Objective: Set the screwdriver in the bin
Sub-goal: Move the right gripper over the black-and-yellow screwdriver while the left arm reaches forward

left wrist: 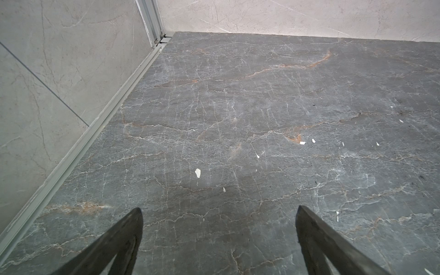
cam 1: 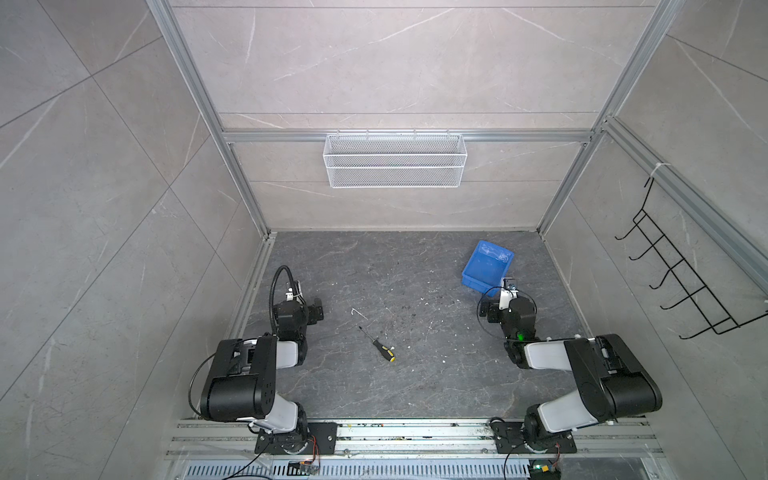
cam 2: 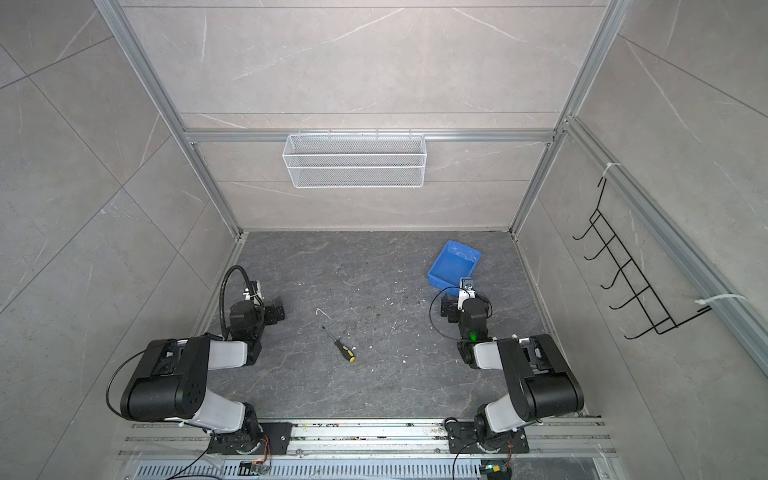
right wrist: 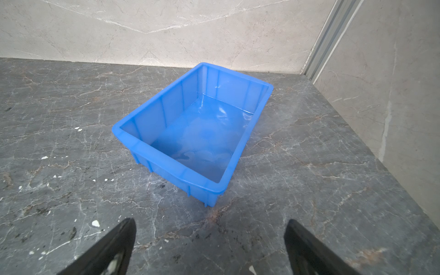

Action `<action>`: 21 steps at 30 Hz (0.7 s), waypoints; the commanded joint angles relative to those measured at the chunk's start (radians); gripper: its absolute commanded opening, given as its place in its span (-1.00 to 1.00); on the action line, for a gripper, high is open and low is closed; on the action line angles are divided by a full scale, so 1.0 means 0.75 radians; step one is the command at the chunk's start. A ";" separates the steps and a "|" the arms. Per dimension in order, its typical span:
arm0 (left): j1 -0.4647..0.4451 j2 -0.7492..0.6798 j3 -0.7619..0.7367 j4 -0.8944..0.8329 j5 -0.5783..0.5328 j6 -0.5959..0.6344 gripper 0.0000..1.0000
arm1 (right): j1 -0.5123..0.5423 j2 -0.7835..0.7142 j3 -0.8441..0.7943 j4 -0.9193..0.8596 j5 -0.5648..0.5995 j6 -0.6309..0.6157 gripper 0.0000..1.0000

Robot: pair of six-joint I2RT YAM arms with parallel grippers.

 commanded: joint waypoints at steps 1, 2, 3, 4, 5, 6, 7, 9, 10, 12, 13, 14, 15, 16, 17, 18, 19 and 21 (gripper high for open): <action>0.003 -0.013 0.011 0.031 0.016 -0.010 1.00 | -0.002 0.007 0.023 -0.002 -0.015 0.027 0.98; 0.004 -0.014 0.009 0.032 0.017 -0.010 1.00 | -0.002 0.004 0.021 -0.001 -0.015 0.028 0.98; 0.003 -0.015 0.007 0.037 0.008 -0.007 1.00 | -0.003 0.003 0.019 0.002 -0.015 0.027 0.97; 0.001 -0.023 0.010 0.032 -0.003 -0.003 1.00 | -0.002 0.001 0.015 0.007 -0.015 0.027 0.98; -0.001 -0.045 0.017 0.000 -0.006 -0.004 1.00 | -0.002 -0.007 0.015 0.012 -0.030 0.018 0.98; 0.000 -0.072 0.027 -0.047 -0.010 -0.007 1.00 | -0.003 -0.023 0.015 0.004 -0.045 0.006 0.98; -0.003 -0.105 0.037 -0.091 -0.017 -0.010 1.00 | -0.002 -0.043 0.016 -0.013 -0.051 0.000 0.98; -0.002 -0.190 0.077 -0.247 -0.036 -0.025 1.00 | -0.002 -0.115 0.017 -0.077 -0.050 -0.002 0.98; -0.004 -0.228 0.089 -0.301 -0.037 -0.032 1.00 | -0.002 -0.151 0.015 -0.104 -0.046 0.001 0.98; -0.017 -0.311 0.108 -0.411 -0.056 -0.054 1.00 | -0.001 -0.240 0.005 -0.160 -0.051 -0.002 0.98; -0.026 -0.355 0.114 -0.451 -0.067 -0.068 1.00 | 0.000 -0.277 0.002 -0.187 -0.059 -0.005 0.98; -0.037 -0.395 0.121 -0.499 -0.083 -0.086 1.00 | 0.000 -0.324 0.003 -0.222 -0.065 -0.009 0.98; -0.046 -0.427 0.125 -0.537 -0.092 -0.093 1.00 | 0.000 -0.362 0.006 -0.253 -0.068 -0.014 0.98; -0.061 -0.460 0.133 -0.576 -0.103 -0.100 1.00 | 0.002 -0.407 0.012 -0.297 -0.070 -0.013 0.98; -0.079 -0.489 0.146 -0.626 -0.112 -0.106 1.00 | 0.002 -0.450 0.023 -0.347 -0.077 -0.010 0.98; -0.095 -0.515 0.157 -0.665 -0.106 -0.108 1.00 | 0.005 -0.486 0.035 -0.390 -0.089 -0.009 0.98; -0.116 -0.541 0.170 -0.709 -0.093 -0.102 1.00 | 0.009 -0.521 0.056 -0.454 -0.110 -0.010 0.98; -0.166 -0.592 0.193 -0.793 -0.068 -0.084 1.00 | 0.020 -0.576 0.097 -0.555 -0.149 -0.004 0.98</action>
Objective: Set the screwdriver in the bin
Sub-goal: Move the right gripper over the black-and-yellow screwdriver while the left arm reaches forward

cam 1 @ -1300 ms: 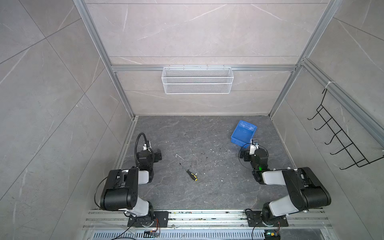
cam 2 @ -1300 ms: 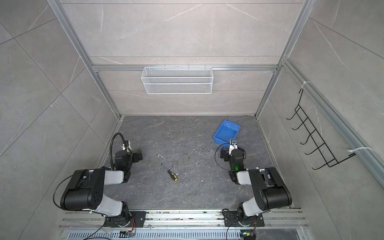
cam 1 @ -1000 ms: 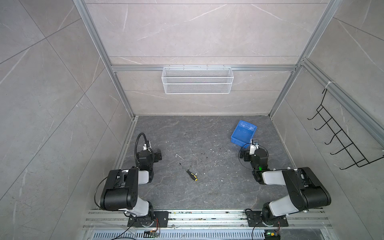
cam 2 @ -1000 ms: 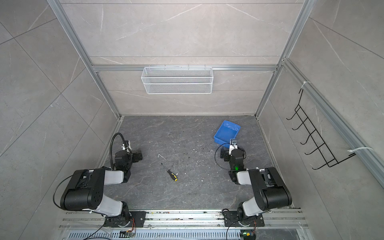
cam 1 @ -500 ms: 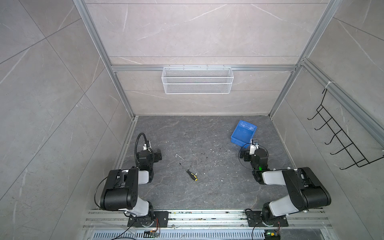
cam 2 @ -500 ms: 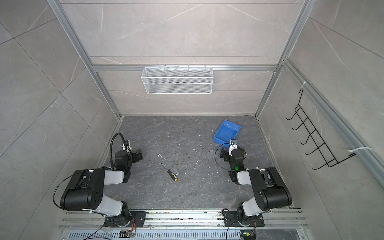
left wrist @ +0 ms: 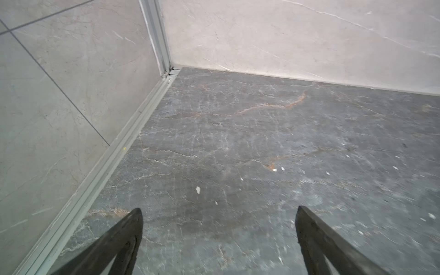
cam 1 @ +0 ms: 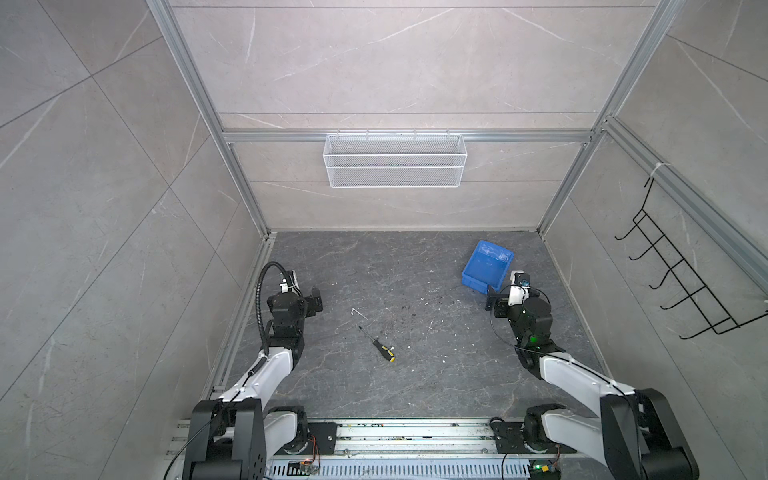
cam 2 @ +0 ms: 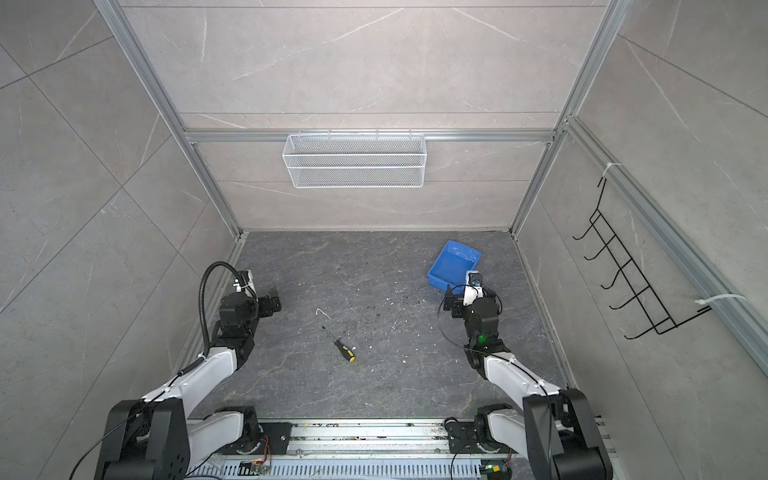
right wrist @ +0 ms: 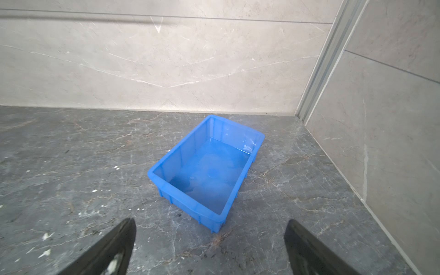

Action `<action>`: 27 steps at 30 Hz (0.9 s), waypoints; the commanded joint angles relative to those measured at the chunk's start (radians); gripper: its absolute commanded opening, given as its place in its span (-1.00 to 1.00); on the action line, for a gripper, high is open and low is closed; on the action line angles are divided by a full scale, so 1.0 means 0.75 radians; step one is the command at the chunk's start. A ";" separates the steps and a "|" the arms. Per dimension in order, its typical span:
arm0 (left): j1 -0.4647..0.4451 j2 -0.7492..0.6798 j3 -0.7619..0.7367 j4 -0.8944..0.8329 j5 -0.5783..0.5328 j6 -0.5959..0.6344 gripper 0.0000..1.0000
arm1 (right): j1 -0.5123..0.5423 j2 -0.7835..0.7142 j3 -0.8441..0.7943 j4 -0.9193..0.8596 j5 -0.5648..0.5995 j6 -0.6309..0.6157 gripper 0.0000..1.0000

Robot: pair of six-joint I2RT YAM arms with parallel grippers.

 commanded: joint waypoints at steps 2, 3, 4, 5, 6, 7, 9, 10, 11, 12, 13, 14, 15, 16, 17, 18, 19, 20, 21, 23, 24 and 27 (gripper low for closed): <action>-0.114 -0.126 0.080 -0.283 0.049 0.055 1.00 | 0.046 -0.108 0.115 -0.307 -0.094 0.000 0.98; -0.135 -0.153 0.096 -0.336 0.084 0.085 1.00 | 0.064 -0.123 0.132 -0.348 -0.105 -0.003 0.98; -0.155 -0.186 0.114 -0.403 0.132 0.120 1.00 | 0.088 -0.140 0.151 -0.392 -0.115 -0.008 0.98; -0.172 -0.220 0.132 -0.470 0.175 0.146 1.00 | 0.116 -0.154 0.169 -0.431 -0.121 -0.013 0.98; -0.187 -0.247 0.148 -0.516 0.194 0.160 1.00 | 0.143 -0.166 0.185 -0.475 -0.123 -0.020 0.98; -0.202 -0.282 0.161 -0.565 0.222 0.173 1.00 | 0.172 -0.178 0.203 -0.522 -0.123 -0.024 0.98; -0.209 -0.341 0.188 -0.658 0.330 0.223 1.00 | 0.232 -0.189 0.240 -0.607 -0.127 -0.026 0.98; -0.209 -0.370 0.200 -0.701 0.399 0.264 1.00 | 0.267 -0.186 0.262 -0.658 -0.127 -0.023 0.98; -0.209 -0.397 0.213 -0.755 0.478 0.309 1.00 | 0.309 -0.180 0.283 -0.705 -0.126 -0.023 0.98; -0.209 -0.416 0.224 -0.802 0.540 0.343 1.00 | 0.352 -0.172 0.296 -0.730 -0.118 -0.023 0.98; -0.209 -0.437 0.237 -0.857 0.607 0.379 1.00 | 0.411 -0.157 0.317 -0.765 -0.100 -0.012 0.98; -0.208 -0.450 0.252 -0.912 0.668 0.407 1.00 | 0.457 -0.143 0.333 -0.789 -0.090 -0.001 0.98; -0.209 -0.460 0.263 -0.957 0.717 0.426 1.00 | 0.504 -0.124 0.347 -0.807 -0.079 0.015 0.98; -0.209 -0.468 0.274 -1.005 0.763 0.446 1.00 | 0.557 -0.099 0.364 -0.827 -0.069 0.037 0.98; -0.208 -0.475 0.283 -1.049 0.803 0.460 1.00 | 0.604 -0.073 0.378 -0.835 -0.061 0.063 0.98; -0.209 -0.482 0.288 -1.092 0.837 0.472 1.00 | 0.651 -0.045 0.387 -0.837 -0.047 0.087 0.98; -0.208 -0.488 0.294 -1.129 0.873 0.495 1.00 | 0.714 -0.011 0.399 -0.835 -0.030 0.105 0.98; -0.209 -0.495 0.294 -1.157 0.900 0.511 1.00 | 0.775 0.028 0.410 -0.827 -0.008 0.120 0.98; -0.209 -0.501 0.292 -1.181 0.913 0.518 1.00 | 0.841 0.073 0.426 -0.825 0.019 0.130 0.98; -0.208 -0.526 0.290 -1.232 0.932 0.543 1.00 | 0.959 0.167 0.471 -0.826 0.064 0.141 0.98; -0.209 -0.541 0.290 -1.255 0.934 0.551 1.00 | 1.003 0.208 0.491 -0.830 0.080 0.142 0.98; -0.208 -0.594 0.293 -1.326 0.936 0.585 1.00 | 1.123 0.341 0.576 -0.862 0.104 0.134 0.98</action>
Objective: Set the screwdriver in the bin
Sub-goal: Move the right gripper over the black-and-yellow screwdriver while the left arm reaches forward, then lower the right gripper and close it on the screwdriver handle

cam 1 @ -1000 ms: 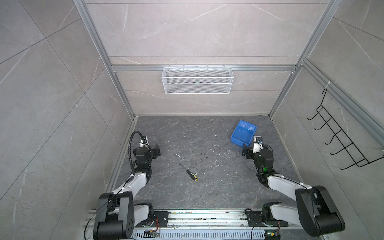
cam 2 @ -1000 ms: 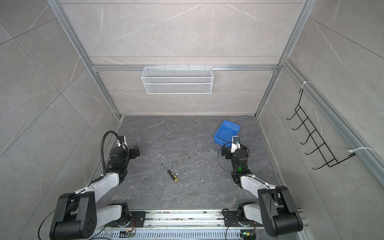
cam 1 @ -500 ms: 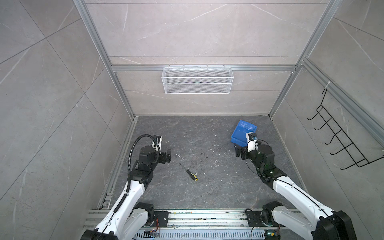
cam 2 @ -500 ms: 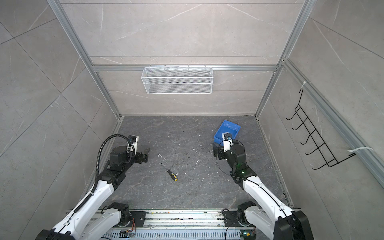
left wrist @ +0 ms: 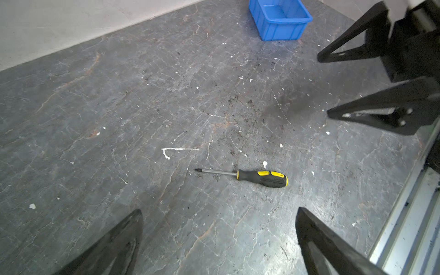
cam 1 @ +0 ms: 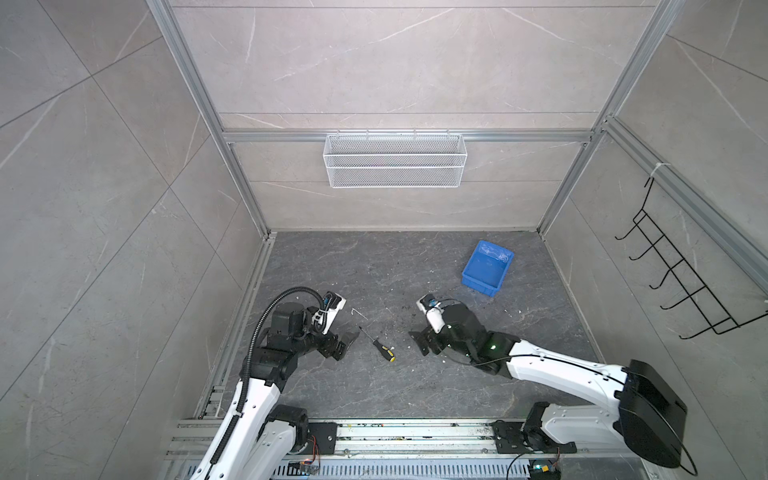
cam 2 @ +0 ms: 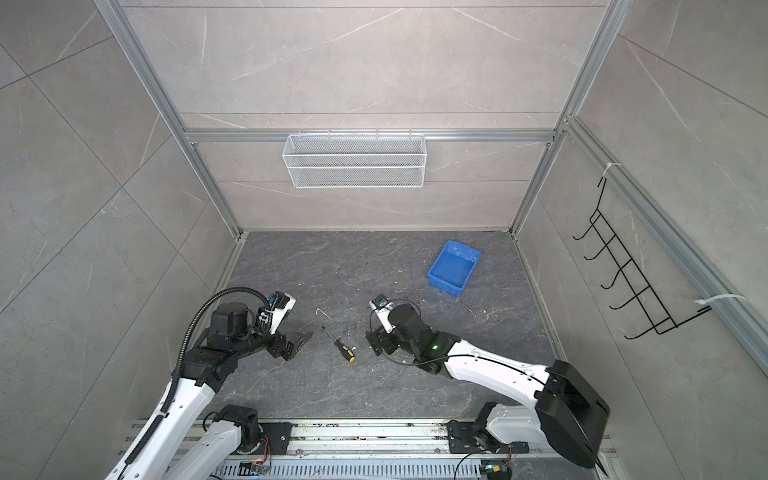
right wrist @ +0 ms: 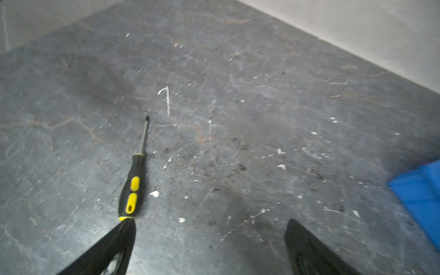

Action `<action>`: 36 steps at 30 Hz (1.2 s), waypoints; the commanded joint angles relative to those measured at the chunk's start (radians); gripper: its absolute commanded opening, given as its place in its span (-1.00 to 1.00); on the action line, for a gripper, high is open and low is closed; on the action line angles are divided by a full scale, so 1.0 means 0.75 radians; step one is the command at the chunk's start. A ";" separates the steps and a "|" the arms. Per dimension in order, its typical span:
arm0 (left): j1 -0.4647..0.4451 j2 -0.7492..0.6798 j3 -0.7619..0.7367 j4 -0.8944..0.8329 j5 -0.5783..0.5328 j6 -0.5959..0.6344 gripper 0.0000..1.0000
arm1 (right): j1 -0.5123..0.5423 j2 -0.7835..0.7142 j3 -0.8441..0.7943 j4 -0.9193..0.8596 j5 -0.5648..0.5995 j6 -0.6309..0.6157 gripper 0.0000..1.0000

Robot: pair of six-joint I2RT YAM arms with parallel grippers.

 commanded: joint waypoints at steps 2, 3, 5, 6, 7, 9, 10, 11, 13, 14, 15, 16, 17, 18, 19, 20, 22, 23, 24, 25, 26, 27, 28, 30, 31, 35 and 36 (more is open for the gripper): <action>-0.001 -0.094 0.040 -0.169 0.078 0.102 1.00 | 0.131 0.160 0.147 -0.088 0.070 0.023 0.98; -0.001 -0.112 0.039 -0.189 0.078 0.109 1.00 | 0.146 0.195 0.178 -0.107 0.055 0.026 0.98; -0.001 -0.149 0.043 -0.237 0.079 0.142 1.00 | 0.164 0.262 0.244 -0.167 0.004 0.037 0.98; -0.001 -0.168 0.044 -0.261 0.080 0.157 1.00 | 0.168 0.299 0.285 -0.214 -0.019 0.052 0.98; -0.001 -0.184 0.043 -0.282 0.079 0.167 1.00 | 0.169 0.336 0.322 -0.257 -0.041 0.074 0.98; -0.001 -0.212 0.043 -0.313 0.080 0.175 1.00 | 0.169 0.410 0.387 -0.327 -0.083 0.104 0.98; -0.001 -0.227 0.039 -0.324 0.079 0.175 1.00 | 0.169 0.449 0.410 -0.350 -0.102 0.118 0.98; -0.001 -0.236 0.036 -0.330 0.078 0.176 1.00 | 0.169 0.481 0.436 -0.373 -0.113 0.129 0.98; -0.001 -0.256 0.027 -0.342 0.078 0.184 1.00 | 0.169 0.542 0.480 -0.397 -0.143 0.156 0.98; -0.001 -0.266 0.021 -0.345 0.075 0.187 1.00 | 0.167 0.565 0.494 -0.399 -0.149 0.172 0.98; 0.000 -0.277 0.017 -0.343 0.075 0.187 1.00 | 0.167 0.589 0.515 -0.404 -0.150 0.184 0.97; 0.000 -0.286 0.015 -0.341 0.074 0.187 1.00 | 0.167 0.614 0.531 -0.414 -0.147 0.188 0.96; -0.001 -0.290 0.011 -0.338 0.073 0.187 1.00 | 0.167 0.636 0.547 -0.427 -0.140 0.199 0.95; 0.000 -0.294 0.007 -0.339 0.075 0.189 1.00 | 0.165 0.660 0.565 -0.441 -0.135 0.210 0.93; -0.001 -0.295 0.005 -0.341 0.074 0.193 1.00 | 0.166 0.680 0.582 -0.451 -0.137 0.216 0.92; -0.002 -0.294 0.005 -0.343 0.075 0.197 1.00 | 0.165 0.696 0.594 -0.459 -0.137 0.218 0.91; -0.001 -0.289 0.003 -0.343 0.077 0.203 1.00 | 0.162 0.731 0.623 -0.482 -0.137 0.226 0.90; 0.000 -0.290 0.003 -0.341 0.078 0.204 1.00 | 0.161 0.746 0.633 -0.490 -0.137 0.226 0.89; 0.000 -0.286 0.001 -0.338 0.079 0.205 1.00 | 0.161 0.760 0.641 -0.498 -0.136 0.226 0.88; 0.000 -0.284 0.001 -0.337 0.081 0.205 1.00 | 0.159 0.773 0.653 -0.503 -0.135 0.226 0.86; 0.000 -0.281 0.000 -0.335 0.083 0.205 1.00 | 0.159 0.781 0.656 -0.507 -0.133 0.226 0.84; -0.001 -0.279 0.001 -0.334 0.084 0.207 1.00 | 0.159 0.792 0.666 -0.515 -0.129 0.227 0.81; -0.001 -0.278 0.001 -0.333 0.084 0.205 1.00 | 0.157 0.800 0.673 -0.520 -0.126 0.228 0.77; -0.002 -0.274 0.001 -0.329 0.086 0.202 1.00 | 0.157 0.811 0.683 -0.533 -0.118 0.226 0.68; 0.000 -0.272 0.001 -0.326 0.087 0.199 1.00 | 0.157 0.815 0.686 -0.535 -0.112 0.229 0.60; -0.001 -0.267 0.005 -0.320 0.095 0.199 1.00 | 0.157 0.825 0.690 -0.548 -0.088 0.235 0.21; 0.000 -0.265 0.007 -0.321 0.096 0.201 1.00 | 0.157 0.827 0.691 -0.550 -0.083 0.236 0.15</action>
